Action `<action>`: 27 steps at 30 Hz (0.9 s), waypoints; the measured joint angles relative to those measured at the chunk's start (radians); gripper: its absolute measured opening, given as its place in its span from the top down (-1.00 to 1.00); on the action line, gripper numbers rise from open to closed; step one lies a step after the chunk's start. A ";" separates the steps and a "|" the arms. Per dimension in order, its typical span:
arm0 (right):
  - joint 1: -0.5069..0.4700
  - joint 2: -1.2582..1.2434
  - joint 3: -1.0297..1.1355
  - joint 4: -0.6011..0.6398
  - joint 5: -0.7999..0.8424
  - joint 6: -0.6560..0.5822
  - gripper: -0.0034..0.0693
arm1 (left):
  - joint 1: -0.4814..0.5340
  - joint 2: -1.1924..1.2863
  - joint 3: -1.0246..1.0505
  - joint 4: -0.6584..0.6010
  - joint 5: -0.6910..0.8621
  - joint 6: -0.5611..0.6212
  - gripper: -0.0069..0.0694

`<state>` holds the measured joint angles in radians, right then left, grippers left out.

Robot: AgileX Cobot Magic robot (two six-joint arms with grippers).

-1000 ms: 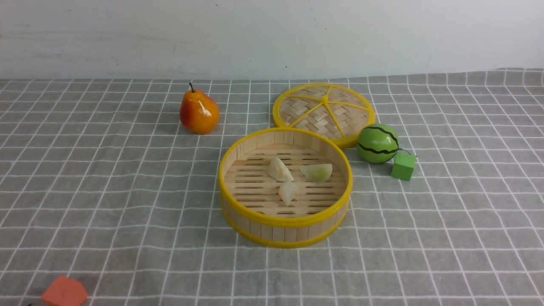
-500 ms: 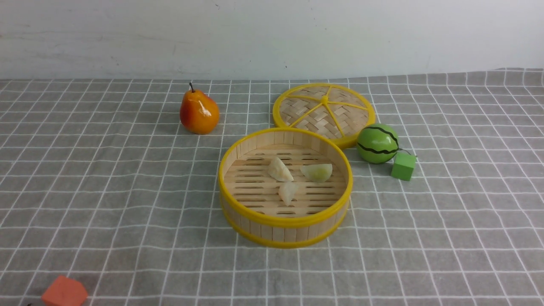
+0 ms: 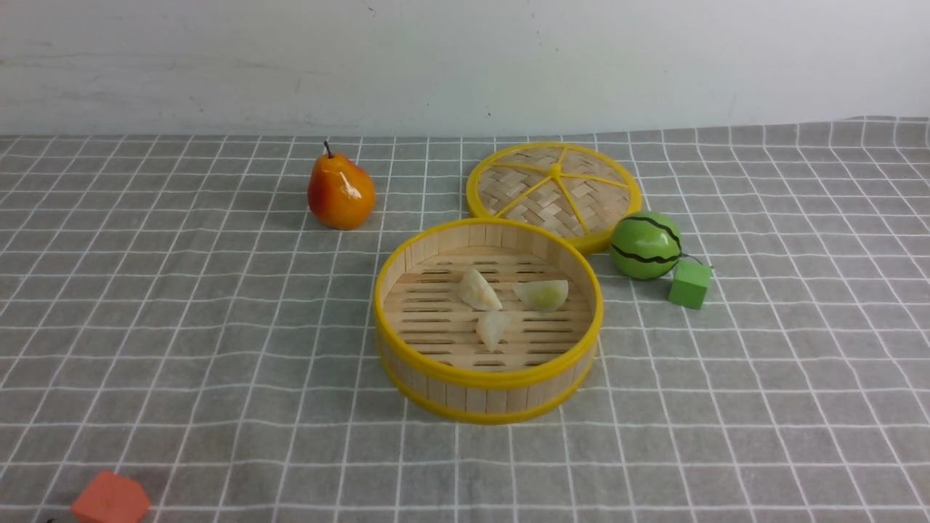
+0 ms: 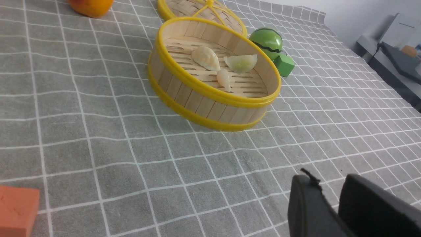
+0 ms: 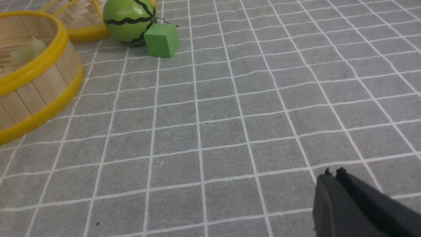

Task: Put the dumplings into the steamer on the table with the grey tablecloth.

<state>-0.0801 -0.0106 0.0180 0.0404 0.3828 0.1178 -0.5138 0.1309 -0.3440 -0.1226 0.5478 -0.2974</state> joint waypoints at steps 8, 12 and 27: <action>0.000 0.000 0.000 0.000 0.001 0.000 0.88 | 0.079 0.000 0.142 0.152 -0.282 0.000 0.86; 0.000 0.000 0.000 0.000 0.001 0.000 0.87 | 0.260 -0.030 0.241 0.158 -0.411 0.000 0.86; 0.000 0.000 0.000 0.000 0.001 0.000 0.82 | 0.479 -0.141 0.373 0.158 -0.223 -0.042 0.86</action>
<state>-0.0801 -0.0106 0.0180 0.0405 0.3839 0.1178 -0.0350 -0.0099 0.0293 0.0358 0.3249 -0.3390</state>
